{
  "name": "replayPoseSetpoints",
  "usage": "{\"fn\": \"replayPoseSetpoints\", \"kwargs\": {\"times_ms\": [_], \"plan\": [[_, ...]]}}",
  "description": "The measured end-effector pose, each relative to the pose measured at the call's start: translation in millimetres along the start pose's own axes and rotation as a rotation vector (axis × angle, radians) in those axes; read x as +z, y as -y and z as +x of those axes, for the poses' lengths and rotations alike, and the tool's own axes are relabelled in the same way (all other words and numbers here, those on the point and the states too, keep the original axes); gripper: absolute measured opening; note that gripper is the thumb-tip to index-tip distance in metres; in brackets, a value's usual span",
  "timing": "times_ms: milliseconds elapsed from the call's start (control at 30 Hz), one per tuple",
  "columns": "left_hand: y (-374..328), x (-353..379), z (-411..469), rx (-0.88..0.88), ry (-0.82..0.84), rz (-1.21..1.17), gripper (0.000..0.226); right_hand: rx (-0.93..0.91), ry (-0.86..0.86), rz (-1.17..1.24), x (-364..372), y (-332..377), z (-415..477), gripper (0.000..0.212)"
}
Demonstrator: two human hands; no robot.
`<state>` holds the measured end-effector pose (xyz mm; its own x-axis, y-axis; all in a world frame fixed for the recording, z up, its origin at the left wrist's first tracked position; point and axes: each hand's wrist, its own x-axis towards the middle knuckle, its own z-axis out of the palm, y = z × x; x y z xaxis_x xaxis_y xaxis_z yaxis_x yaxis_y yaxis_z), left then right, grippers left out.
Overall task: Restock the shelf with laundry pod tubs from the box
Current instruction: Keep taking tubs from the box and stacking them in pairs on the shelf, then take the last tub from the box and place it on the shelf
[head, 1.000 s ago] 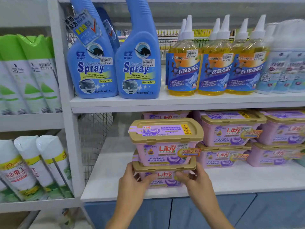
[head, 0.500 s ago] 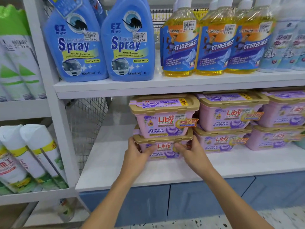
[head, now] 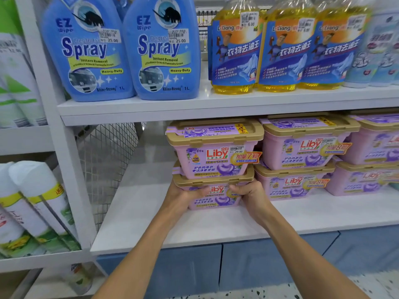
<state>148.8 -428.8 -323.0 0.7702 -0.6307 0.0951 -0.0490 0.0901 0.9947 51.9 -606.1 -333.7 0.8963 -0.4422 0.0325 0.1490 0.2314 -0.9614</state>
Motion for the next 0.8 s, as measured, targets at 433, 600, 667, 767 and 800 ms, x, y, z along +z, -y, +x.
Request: {"fn": "replayPoseSetpoints", "kwargs": {"times_ms": [433,600,667,767,800], "plan": [[13,1,19,0.001,-0.060,-0.032,0.053,0.080,-0.039,-0.023,-1,-3,15,0.037],[14,1,20,0.009,-0.064,-0.031,0.056,0.115,-0.067,-0.030,-1,-3,17,0.047],[14,1,20,0.016,-0.059,-0.027,0.052,0.100,-0.057,-0.036,-3,-6,18,0.038],[16,2,19,0.009,-0.065,-0.004,0.049,0.056,-0.060,-0.071,-3,-9,17,0.034],[16,1,18,0.001,-0.073,0.008,0.050,0.041,-0.075,-0.099,-2,-9,15,0.034]]}}
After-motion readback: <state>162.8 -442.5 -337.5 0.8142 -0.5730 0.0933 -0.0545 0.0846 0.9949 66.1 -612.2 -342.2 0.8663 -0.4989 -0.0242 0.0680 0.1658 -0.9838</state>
